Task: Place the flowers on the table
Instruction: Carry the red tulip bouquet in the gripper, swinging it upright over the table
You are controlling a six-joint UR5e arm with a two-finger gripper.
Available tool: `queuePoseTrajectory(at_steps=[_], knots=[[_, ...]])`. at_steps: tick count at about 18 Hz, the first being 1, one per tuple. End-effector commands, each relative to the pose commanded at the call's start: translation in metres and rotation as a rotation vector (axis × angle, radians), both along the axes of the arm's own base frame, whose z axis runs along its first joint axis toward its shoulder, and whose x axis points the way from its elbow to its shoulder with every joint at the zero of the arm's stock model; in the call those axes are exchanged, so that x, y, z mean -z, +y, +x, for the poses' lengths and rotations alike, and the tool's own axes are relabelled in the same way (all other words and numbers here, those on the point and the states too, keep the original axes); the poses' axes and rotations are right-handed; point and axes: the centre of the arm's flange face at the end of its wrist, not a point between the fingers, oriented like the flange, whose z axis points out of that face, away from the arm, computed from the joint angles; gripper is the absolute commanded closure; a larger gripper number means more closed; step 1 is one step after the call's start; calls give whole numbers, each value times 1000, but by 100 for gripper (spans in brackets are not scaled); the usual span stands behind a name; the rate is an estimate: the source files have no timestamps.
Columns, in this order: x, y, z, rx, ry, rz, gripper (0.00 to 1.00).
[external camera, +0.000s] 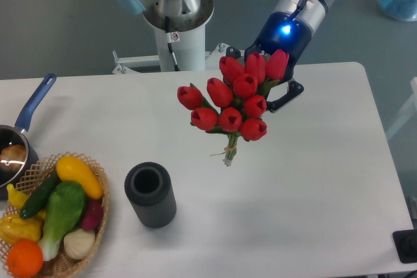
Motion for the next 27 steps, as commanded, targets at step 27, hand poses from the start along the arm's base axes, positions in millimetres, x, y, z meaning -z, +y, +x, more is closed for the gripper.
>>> queuePoseTrajectory(at_steps=[27], knots=[[15, -34, -15, -315, 257, -537, 59]])
